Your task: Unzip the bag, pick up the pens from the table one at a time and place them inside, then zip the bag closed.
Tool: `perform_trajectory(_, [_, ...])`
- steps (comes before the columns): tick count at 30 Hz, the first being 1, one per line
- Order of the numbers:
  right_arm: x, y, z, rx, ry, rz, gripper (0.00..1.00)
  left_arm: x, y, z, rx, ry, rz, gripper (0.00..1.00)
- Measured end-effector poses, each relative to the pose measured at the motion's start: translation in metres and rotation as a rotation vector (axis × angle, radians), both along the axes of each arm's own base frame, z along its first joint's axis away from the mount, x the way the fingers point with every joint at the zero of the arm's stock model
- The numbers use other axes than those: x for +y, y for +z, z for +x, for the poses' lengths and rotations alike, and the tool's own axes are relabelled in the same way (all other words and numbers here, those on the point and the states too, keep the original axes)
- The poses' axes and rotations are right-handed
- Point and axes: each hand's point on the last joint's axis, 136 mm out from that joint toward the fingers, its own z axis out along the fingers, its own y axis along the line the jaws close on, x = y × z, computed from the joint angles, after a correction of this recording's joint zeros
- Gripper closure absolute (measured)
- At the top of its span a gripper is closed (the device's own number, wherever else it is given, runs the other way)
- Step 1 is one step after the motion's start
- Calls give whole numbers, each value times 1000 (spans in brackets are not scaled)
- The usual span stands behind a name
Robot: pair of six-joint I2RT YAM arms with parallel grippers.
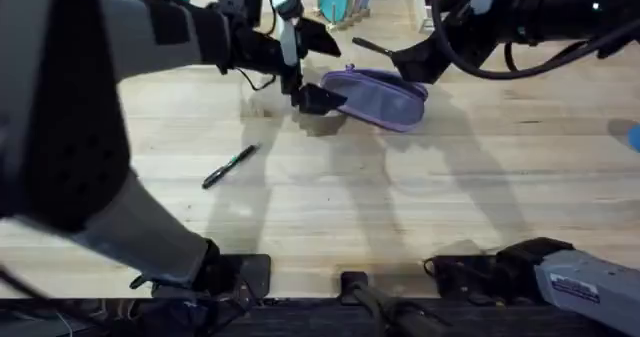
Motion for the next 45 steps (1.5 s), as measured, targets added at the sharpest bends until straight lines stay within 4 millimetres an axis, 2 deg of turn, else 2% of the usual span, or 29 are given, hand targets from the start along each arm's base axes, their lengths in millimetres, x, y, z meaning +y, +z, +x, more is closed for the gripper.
perform_trajectory(7, [2,1,-1,1,11,9,6,31,60,-5,-101,104,55,8])
perform_trajectory(10, [6,1,-3,5,29,23,7,46,72,-13,-103,160,112,8])
perform_trajectory(13, [8,2,-4,-1,53,23,18,55,73,-19,-92,201,171,8])
perform_trajectory(17, [10,10,-4,-20,71,20,420,63,69,-18,-89,236,225,8])
perform_trajectory(21, [11,20,-1,-49,83,19,919,67,66,-16,-92,254,251,8])
perform_trajectory(22, [12,20,-2,-49,85,21,960,68,66,-16,-92,256,254,8])
perform_trajectory(27, [17,18,-3,-42,102,20,973,69,65,-15,-94,262,264,8])
perform_trajectory(32, [33,7,2,2,137,9,973,70,64,-14,-94,266,269,8])
perform_trajectory(36, [38,-2,8,68,140,-20,973,70,64,-14,-95,267,270,8])
perform_trajectory(45, [33,-51,15,229,112,-102,973,70,64,-14,-94,267,271,8])
